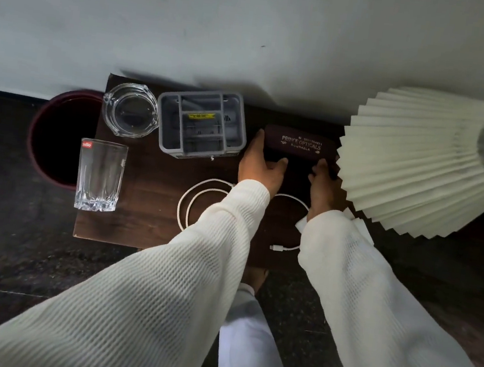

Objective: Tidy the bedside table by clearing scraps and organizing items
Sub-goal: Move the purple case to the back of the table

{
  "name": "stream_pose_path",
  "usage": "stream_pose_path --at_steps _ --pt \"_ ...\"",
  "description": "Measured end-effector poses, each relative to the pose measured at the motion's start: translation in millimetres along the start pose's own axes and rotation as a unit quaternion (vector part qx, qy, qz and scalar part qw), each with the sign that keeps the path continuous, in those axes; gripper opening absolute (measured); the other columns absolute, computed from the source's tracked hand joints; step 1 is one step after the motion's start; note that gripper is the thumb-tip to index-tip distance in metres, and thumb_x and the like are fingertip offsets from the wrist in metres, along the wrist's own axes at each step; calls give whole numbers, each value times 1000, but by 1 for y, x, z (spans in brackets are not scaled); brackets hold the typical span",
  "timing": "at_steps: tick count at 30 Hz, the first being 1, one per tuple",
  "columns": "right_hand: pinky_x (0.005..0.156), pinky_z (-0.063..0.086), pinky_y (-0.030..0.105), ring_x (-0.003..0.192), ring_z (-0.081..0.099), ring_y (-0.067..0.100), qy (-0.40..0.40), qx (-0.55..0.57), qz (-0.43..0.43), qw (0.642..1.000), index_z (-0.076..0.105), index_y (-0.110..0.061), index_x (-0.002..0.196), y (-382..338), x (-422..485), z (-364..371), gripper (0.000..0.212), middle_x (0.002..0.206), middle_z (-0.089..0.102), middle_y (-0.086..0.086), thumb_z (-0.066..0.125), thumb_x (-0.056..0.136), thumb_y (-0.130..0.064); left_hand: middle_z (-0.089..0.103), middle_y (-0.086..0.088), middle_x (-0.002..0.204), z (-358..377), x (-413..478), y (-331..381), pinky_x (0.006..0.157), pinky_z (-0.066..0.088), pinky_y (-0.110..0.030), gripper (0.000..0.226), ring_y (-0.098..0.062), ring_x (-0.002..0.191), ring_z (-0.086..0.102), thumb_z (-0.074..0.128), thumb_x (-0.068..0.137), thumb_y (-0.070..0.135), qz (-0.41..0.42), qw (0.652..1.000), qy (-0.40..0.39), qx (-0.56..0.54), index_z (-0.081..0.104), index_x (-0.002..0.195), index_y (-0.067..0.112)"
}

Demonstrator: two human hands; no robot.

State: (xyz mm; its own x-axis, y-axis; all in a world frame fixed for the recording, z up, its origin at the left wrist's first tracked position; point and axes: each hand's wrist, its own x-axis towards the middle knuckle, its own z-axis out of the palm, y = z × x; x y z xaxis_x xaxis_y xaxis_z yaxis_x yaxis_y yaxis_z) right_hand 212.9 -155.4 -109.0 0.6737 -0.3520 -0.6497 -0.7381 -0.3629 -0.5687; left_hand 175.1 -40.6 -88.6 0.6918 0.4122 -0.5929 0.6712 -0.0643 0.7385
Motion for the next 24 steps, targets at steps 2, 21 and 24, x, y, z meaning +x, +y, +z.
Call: stream_pose_path --at_steps 2,21,24 --pt "118 28 38 138 44 25 -23 -56 1 998 50 -13 141 -4 4 2 51 146 52 6 40 101 -44 47 -5 149 0 7 -1 103 35 -19 78 -15 110 62 67 89 19 -2 1000 2 10 23 153 20" --pt "113 36 37 127 53 26 -40 -106 -60 992 51 -10 138 -7 4 -1 44 139 57 12 50 98 -32 29 -2 160 6 15 -7 96 35 -17 89 -14 106 64 66 89 15 11 1000 0 14 8 155 25" --pt "103 38 28 116 57 23 -17 -102 -60 993 63 -11 123 -2 -8 -5 36 128 65 10 52 96 -34 24 -4 161 3 -4 -11 99 49 -32 82 -19 107 65 66 88 13 44 998 18 40 18 155 22"
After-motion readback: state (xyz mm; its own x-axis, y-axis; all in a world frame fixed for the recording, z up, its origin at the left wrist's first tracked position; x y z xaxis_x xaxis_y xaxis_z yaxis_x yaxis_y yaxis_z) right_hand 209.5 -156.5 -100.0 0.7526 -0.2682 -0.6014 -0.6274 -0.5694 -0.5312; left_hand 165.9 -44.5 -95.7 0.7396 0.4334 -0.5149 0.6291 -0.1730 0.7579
